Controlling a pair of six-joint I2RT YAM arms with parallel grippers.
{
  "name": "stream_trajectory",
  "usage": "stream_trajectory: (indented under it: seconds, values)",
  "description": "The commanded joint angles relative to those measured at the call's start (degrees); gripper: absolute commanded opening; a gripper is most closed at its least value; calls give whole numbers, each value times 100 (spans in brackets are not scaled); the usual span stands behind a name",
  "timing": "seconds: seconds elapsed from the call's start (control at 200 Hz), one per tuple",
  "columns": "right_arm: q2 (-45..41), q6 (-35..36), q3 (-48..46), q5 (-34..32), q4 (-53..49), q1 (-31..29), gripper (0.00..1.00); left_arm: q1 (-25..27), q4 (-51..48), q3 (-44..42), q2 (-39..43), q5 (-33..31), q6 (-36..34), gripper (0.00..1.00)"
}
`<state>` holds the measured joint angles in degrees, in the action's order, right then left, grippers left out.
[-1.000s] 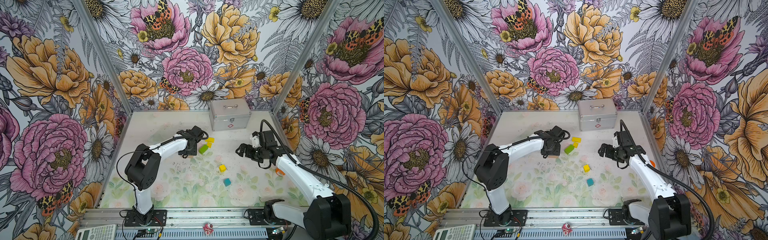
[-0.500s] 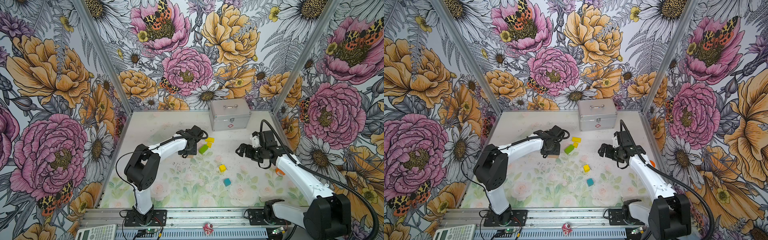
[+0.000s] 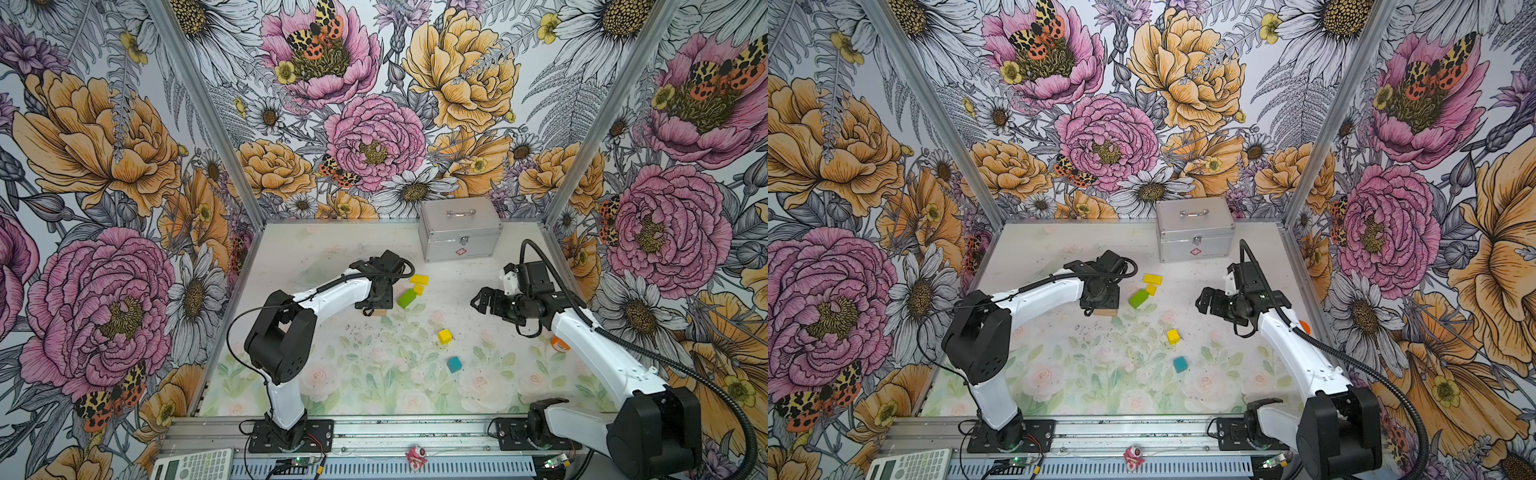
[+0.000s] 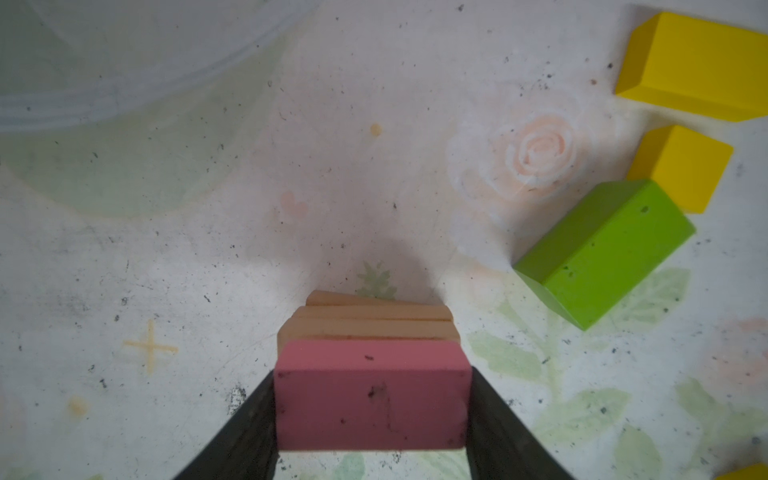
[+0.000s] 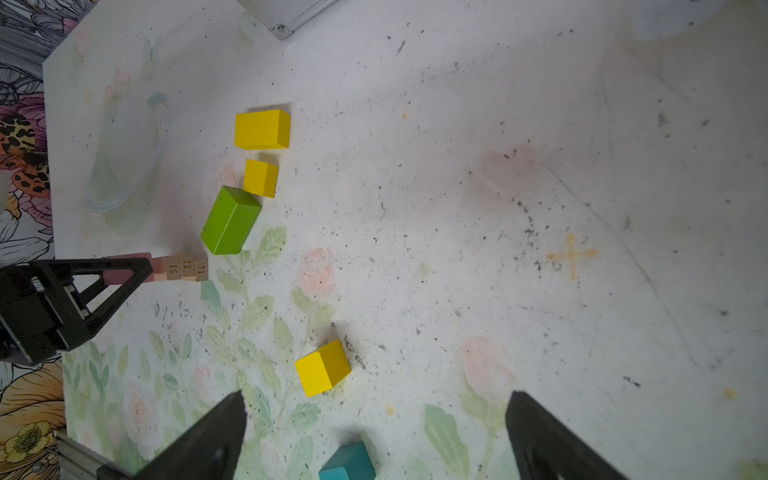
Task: Build the wood block tower
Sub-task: 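Lower the held pink block onto the top of the wooden bar stack, then open the left gripper to release the pink block on the stack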
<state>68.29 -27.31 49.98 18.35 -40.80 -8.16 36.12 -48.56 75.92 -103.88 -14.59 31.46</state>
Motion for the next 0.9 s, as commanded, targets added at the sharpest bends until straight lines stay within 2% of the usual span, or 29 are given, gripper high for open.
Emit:
stream_trajectory:
  seconds: [0.0,0.7,0.836,0.896]
  values:
    - [25,110,4,67,168,36,100,-44,214,-152,179,24,123,66]
    - [2,112,-5,66,163,36,100,-122,495,-334,363,168,150,70]
    - [22,112,-5,72,168,35,100,-116,488,-325,495,155,150,74]
    - [33,111,-8,99,168,42,100,-114,492,-314,550,182,126,80]
